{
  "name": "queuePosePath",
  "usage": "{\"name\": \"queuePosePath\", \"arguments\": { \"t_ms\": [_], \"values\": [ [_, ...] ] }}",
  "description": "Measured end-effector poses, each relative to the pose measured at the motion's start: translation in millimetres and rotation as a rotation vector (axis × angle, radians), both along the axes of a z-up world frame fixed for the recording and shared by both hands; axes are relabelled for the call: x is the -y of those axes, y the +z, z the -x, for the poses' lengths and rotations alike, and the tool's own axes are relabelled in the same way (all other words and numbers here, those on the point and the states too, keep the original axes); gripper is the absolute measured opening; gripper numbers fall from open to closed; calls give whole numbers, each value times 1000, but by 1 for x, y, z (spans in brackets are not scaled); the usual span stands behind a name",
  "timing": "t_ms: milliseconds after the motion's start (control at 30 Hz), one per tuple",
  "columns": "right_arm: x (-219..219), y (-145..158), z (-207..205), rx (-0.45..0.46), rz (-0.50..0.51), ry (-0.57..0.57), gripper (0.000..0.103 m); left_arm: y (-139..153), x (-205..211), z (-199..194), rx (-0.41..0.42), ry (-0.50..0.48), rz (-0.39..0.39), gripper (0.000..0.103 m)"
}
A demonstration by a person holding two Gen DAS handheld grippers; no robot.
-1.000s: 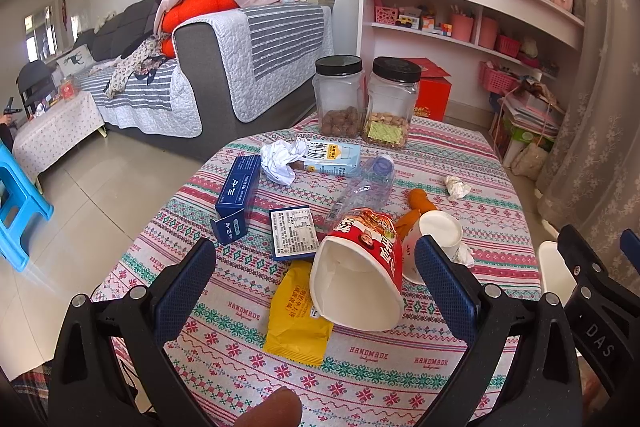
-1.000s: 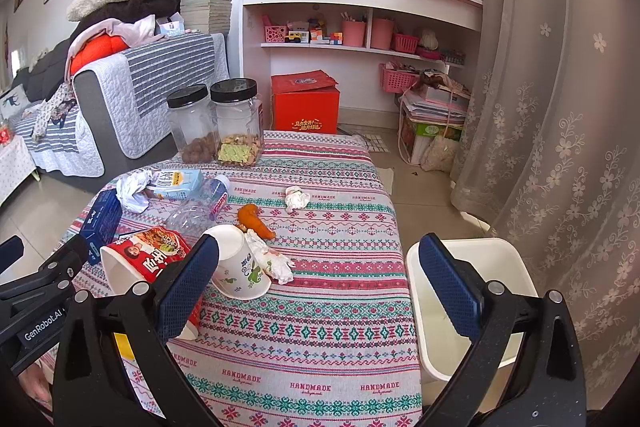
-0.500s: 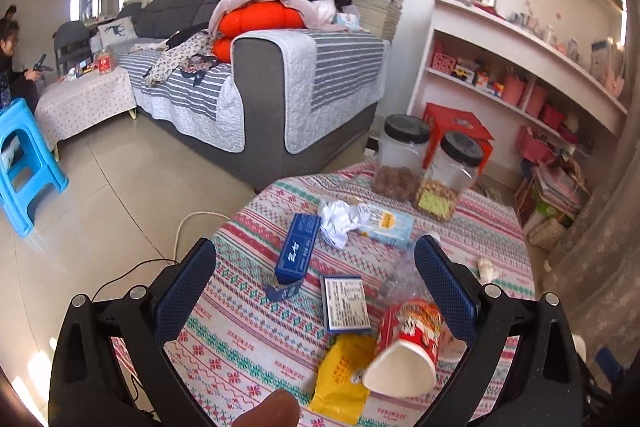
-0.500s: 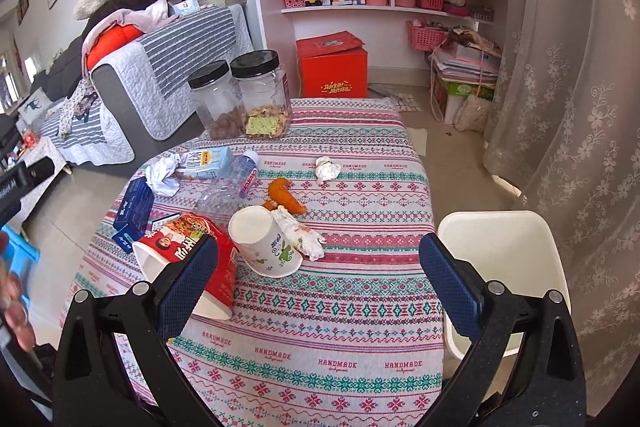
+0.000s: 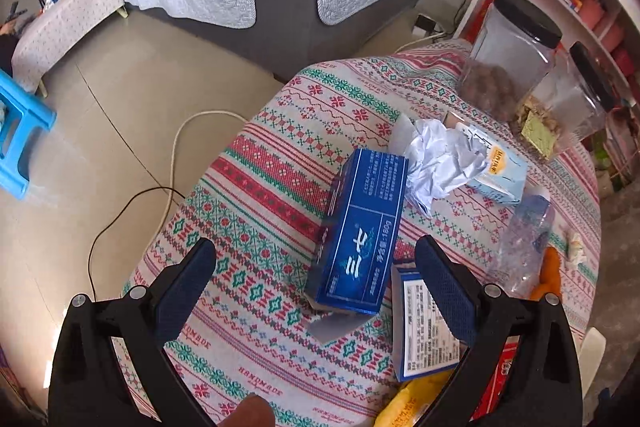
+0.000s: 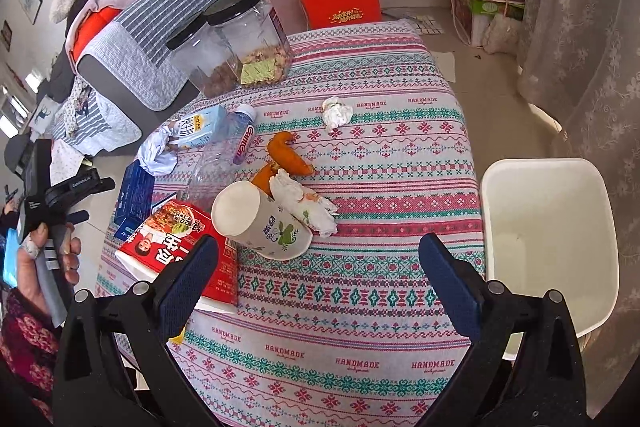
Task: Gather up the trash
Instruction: 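Grasp the blue box with the left tool while the right tool grasps crumpled paper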
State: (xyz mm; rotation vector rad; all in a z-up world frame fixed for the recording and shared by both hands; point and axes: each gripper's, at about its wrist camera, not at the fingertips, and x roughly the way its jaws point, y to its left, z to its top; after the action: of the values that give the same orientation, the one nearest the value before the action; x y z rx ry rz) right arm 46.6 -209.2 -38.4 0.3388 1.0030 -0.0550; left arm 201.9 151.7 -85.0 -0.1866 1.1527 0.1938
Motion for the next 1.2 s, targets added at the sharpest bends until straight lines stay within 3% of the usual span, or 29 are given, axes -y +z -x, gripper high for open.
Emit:
{"name": "queuePosePath", "arguments": {
  "t_ms": [67,167,267,300,333,433,600,800,967,1200],
  "values": [
    [-2,-4,-5,-17,-28,8,96,-12,6,-13,-40,-34,9,96],
    [-5,-9,-13,-44,-57,25,96,-29,15,-27,-87,-58,-11,83],
    [-9,-10,-17,-43,-50,29,96,-38,16,-34,-114,-67,-27,64],
    [-9,-10,-18,-41,-45,28,96,-41,15,-36,-126,-68,-24,46],
    [-9,-11,-18,-39,-40,26,96,-43,14,-36,-140,-64,-28,41],
    [-9,-13,-18,-40,-50,27,96,-39,11,-31,-131,-64,-44,40],
    [-21,-4,-16,10,-78,88,96,-3,9,-7,-54,-97,-3,40],
    [-62,30,-18,124,-56,208,96,60,-19,50,90,-47,181,40],
    [-113,48,-60,116,-45,279,96,99,-33,71,206,-51,196,40],
    [-195,40,-134,58,6,330,94,110,-67,72,243,40,238,40]
  ]
}}
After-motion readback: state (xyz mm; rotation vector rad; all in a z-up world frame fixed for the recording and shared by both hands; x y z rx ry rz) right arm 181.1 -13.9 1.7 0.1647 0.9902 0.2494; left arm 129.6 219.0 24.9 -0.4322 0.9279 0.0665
